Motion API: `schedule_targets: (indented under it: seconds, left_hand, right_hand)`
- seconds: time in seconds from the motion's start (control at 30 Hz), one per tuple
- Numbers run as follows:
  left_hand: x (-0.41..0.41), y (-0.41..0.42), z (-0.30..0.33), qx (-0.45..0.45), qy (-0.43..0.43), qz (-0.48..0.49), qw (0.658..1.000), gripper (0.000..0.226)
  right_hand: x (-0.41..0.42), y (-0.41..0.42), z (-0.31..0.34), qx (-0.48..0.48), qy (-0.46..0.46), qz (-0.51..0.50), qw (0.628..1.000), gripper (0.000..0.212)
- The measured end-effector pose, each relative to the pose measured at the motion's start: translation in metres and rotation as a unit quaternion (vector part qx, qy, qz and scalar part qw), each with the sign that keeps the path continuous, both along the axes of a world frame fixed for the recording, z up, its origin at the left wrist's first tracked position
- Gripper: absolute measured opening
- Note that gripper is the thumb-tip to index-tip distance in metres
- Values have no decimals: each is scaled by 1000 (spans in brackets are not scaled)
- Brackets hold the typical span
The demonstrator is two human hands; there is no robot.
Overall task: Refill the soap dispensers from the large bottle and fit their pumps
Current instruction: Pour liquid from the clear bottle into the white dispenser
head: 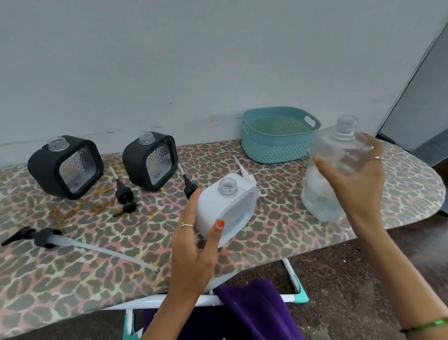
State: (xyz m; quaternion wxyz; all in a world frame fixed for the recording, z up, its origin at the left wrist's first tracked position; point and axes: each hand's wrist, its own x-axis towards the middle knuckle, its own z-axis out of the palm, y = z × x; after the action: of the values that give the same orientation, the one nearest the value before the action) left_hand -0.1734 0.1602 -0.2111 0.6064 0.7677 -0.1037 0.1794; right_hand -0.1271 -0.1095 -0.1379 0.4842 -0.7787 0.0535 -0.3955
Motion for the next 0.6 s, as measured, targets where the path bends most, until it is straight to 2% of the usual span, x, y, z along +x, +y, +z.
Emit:
schedule_targets:
  seconds: [0.17, 0.3, 0.4, 0.5, 0.6]
  left_hand:
    - [-2, -1, -1, 24, -9, 40, 999, 55]
    - [-2, -2, -2, 25, -7, 57, 998, 57]
    - [-2, -3, -1, 12, 4, 53, 999, 60]
    - [-2, -4, 4, -8, 10, 41, 999, 61]
    - [-3, -5, 6, -25, 17, 39, 999, 59]
  right_hand:
    - [2, -10, -7, 90, -3, -34, 995, 74]
    - [-1, -10, -8, 84, 0, -25, 996, 75]
    - [-4, -8, -12, 71, -7, -31, 997, 67]
    - [-4, -8, -15, 73, 21, -24, 997, 90]
    - [-7, -8, -20, 74, 55, -29, 995, 98]
